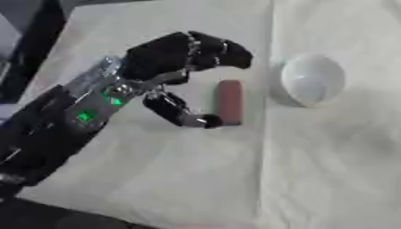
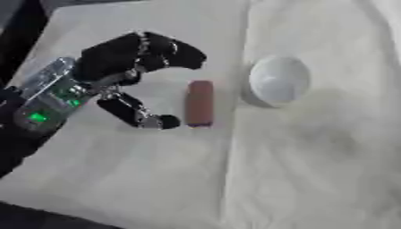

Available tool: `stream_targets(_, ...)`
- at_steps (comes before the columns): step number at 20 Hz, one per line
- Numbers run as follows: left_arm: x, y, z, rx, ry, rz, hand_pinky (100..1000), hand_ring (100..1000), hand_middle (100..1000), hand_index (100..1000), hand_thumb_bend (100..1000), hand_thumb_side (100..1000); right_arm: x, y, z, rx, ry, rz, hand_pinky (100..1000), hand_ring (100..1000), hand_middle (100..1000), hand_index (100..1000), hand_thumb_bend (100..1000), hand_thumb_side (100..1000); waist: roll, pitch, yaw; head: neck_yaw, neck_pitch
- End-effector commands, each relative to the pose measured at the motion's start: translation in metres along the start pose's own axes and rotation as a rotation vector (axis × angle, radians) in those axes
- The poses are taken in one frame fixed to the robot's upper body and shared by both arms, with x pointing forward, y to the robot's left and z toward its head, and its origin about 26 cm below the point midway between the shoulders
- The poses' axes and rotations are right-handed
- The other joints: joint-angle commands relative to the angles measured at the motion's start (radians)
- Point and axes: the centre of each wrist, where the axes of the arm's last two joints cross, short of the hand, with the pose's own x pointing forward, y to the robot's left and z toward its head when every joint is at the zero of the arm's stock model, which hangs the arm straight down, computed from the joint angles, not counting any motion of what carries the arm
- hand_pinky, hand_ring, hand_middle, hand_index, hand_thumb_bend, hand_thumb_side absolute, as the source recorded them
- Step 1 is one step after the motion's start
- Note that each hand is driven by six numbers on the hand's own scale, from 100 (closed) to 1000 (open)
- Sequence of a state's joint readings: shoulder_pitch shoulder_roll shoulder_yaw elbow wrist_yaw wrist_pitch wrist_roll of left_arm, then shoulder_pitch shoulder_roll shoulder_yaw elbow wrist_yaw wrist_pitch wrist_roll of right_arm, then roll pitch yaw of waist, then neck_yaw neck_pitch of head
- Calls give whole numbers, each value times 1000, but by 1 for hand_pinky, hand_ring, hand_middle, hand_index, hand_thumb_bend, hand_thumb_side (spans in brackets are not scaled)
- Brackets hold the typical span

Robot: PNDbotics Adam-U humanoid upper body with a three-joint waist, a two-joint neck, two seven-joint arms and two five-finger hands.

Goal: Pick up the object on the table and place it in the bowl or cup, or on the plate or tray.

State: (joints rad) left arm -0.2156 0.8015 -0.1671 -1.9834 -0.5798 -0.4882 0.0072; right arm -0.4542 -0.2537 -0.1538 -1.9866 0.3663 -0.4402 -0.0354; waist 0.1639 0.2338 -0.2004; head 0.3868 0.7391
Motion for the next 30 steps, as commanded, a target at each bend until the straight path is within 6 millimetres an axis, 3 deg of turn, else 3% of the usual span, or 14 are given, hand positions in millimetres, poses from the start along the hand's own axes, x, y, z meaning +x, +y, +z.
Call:
stream_targets(1, -2, 15, -4, 25, 41, -37, 575, 749, 820, 929, 364, 317, 3, -1, -3, -6, -19, 2, 170, 326, 479, 740, 100, 597, -4, -21, 0, 15, 2)
stream_targets(7, 2, 10, -14, 10, 104, -23, 563, 743, 822, 932, 283, 381, 4, 0, -4, -7, -23, -2, 170, 325, 477, 737, 100, 597, -5, -19, -4, 18, 2)
stream_targets(10, 4, 9, -19, -26, 122, -23, 571, 750, 835, 943, 289, 411, 4, 0, -4, -2, -23, -4, 169, 324, 476, 735, 100, 597, -3, -18, -2, 18, 10)
stream_targets(14, 6, 8, -23, -99, 136, -57, 589, 764, 852, 957, 336, 439, 4, 1, -5, 1, -27, -8, 169, 324, 476, 732, 100, 596, 0, -15, -4, 16, 13)
stream_targets(17, 5, 11, -25, -129, 129, -116, 662, 822, 934, 1000, 528, 495, 4, 0, -5, 4, -27, -8, 168, 322, 475, 732, 100, 596, 2, -13, -5, 14, 18)
stream_targets(18, 5, 11, -25, -140, 125, -145, 641, 804, 918, 1000, 485, 486, 4, 0, -5, 5, -27, -9, 168, 323, 475, 732, 100, 596, 3, -12, -4, 14, 20)
stream_targets(19, 5, 12, -26, -150, 122, -168, 669, 827, 939, 1000, 547, 509, 4, 0, -5, 6, -27, -9, 167, 322, 475, 731, 100, 596, 4, -12, -3, 14, 23)
stream_targets(22, 6, 12, -27, -177, 114, -215, 682, 835, 947, 1000, 573, 523, 4, 0, -5, 7, -28, -10, 168, 323, 475, 731, 100, 602, 6, -11, -3, 14, 28)
stream_targets(25, 5, 12, -26, -222, 102, -263, 711, 856, 970, 1000, 643, 611, 4, 0, -5, 7, -28, -9, 168, 323, 475, 731, 100, 596, 7, -12, -3, 14, 31)
stream_targets(30, 5, 12, -26, -280, 125, -317, 717, 856, 965, 1000, 654, 640, 4, -1, -5, 8, -28, -8, 168, 322, 475, 731, 100, 597, 8, -11, -3, 16, 31)
